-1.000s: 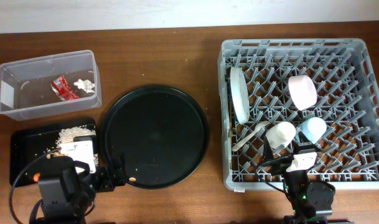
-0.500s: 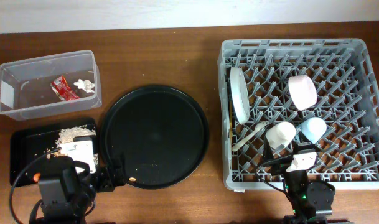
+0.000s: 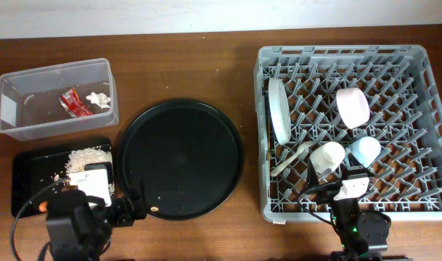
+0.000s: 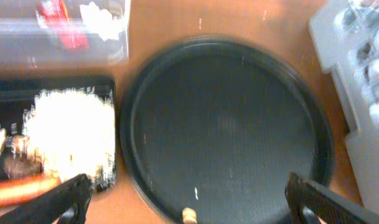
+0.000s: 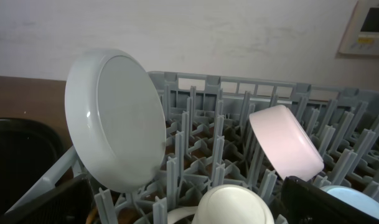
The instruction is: Sort waste into correct bins and load items into the dishwasher rack
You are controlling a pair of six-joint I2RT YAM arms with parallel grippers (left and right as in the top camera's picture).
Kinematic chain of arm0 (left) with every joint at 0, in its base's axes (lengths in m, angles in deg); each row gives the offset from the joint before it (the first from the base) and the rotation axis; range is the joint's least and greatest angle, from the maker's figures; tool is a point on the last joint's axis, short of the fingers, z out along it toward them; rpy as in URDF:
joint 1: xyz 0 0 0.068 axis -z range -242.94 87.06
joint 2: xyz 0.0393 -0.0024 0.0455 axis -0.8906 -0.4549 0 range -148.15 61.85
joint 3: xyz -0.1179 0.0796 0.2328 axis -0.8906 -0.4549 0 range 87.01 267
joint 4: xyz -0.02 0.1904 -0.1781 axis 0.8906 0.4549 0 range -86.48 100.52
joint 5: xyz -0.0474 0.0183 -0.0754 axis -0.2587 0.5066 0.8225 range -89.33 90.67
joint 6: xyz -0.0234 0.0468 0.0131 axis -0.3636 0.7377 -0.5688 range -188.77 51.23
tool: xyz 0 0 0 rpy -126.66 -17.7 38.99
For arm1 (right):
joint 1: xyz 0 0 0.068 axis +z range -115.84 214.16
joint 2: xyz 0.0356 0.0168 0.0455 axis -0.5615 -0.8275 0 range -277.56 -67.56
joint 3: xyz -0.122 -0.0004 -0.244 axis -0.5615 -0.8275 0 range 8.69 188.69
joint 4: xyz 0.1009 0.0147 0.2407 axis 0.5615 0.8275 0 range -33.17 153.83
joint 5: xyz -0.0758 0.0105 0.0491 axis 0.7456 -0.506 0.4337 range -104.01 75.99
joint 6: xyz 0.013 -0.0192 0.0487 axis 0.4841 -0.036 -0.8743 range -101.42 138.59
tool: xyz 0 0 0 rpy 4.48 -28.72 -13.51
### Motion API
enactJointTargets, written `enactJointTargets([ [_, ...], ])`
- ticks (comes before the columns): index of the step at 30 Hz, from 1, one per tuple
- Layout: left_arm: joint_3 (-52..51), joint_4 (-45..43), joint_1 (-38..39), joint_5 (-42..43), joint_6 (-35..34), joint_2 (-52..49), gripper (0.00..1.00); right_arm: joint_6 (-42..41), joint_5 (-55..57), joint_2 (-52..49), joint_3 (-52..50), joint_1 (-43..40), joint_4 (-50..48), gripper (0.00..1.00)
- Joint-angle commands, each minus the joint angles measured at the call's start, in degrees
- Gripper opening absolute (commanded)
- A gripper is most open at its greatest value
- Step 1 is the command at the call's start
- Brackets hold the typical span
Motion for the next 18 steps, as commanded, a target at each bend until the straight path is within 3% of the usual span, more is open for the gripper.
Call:
enactJointTargets([
  [1,-10.99,-8.59,1.55,-2.08,0.7,8.63,0.99,0.37,0.11,0.52,-0.28,0.26,0.31,0.99],
  [6,-26.84,-23.8,4.98,-2.1,0.72,21.77,0.99,0.37,0.11,0.52,-0.28,0.26,0.31,0.99],
  [10,-37.77,-43.52,5.2,-2.1,1.18,27.8,0.99,0.37,0.11,0.52,-0.28,0.26,0.31,0.99],
  [13,-44.22,-60.5,5.27,-1.9,6.58,28.33,0.99,0.37,0.11,0.52,-0.28,0.26,0.31,0.99],
  [14,-44.15,-60.28,5.29,-2.1,9.86,28.33,0.99,0.37,0.11,0.52,-0.28,0.26,0.31,0.99],
  [18,-44.15,-50.71,5.31,-2.73,10.43,28.3,0.99,0.37,0.11,0.52,-0.28,0.26,0.31,0.99],
])
